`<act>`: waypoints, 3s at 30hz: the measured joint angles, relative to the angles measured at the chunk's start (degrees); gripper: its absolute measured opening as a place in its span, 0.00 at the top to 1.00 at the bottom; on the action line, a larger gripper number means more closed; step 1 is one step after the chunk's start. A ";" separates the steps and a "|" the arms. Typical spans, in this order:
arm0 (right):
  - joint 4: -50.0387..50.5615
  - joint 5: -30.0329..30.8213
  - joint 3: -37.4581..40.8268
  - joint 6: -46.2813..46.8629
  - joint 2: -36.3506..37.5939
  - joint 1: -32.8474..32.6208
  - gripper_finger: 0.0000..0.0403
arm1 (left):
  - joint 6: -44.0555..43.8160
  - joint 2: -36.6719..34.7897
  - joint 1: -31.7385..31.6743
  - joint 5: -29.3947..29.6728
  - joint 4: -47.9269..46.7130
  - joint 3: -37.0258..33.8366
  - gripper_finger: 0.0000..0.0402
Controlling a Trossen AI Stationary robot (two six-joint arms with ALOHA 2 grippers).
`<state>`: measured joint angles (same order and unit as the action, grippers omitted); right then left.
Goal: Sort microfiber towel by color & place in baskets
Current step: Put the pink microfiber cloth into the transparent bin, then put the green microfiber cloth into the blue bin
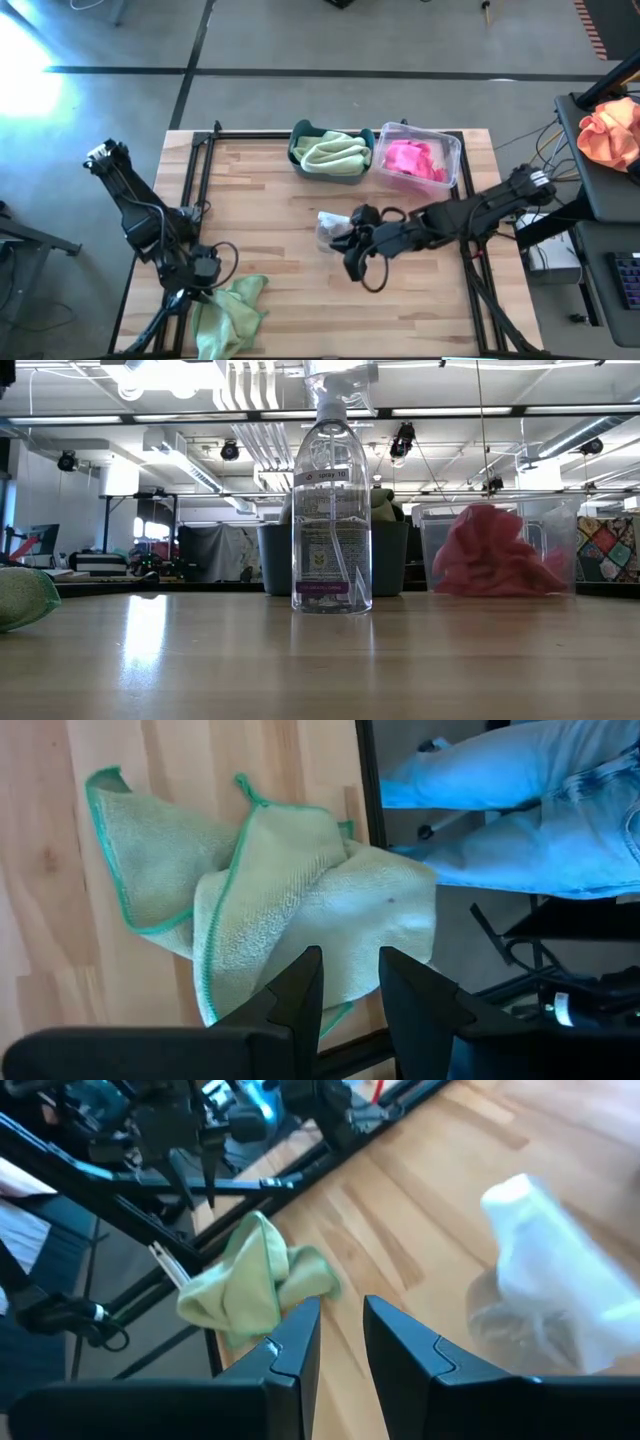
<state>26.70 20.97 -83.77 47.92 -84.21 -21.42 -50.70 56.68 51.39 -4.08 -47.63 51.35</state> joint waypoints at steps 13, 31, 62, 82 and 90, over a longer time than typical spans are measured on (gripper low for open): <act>-6.60 0.09 0.02 -0.38 -1.82 -0.58 0.84 | -0.02 0.02 0.31 -0.81 16.87 -13.48 0.79; -10.64 -0.15 -2.77 -6.65 -0.63 -0.70 0.84 | 2.40 1.69 -0.37 -2.98 27.67 -21.59 0.79; -5.92 -2.59 -2.93 -7.88 -0.63 -0.68 0.84 | 13.17 17.69 -3.34 -17.16 23.64 -14.68 0.79; -5.90 -3.43 -2.93 -7.92 -0.63 -0.68 0.84 | 20.31 30.35 -3.49 -16.44 23.87 -10.14 0.79; -4.73 -3.43 -2.93 -8.06 -0.63 -0.68 0.84 | 20.45 31.68 -3.45 -13.15 24.51 -9.45 0.79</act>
<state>21.97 17.54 -86.70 39.86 -84.84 -22.11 -30.25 88.37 47.94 -17.23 -23.12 41.90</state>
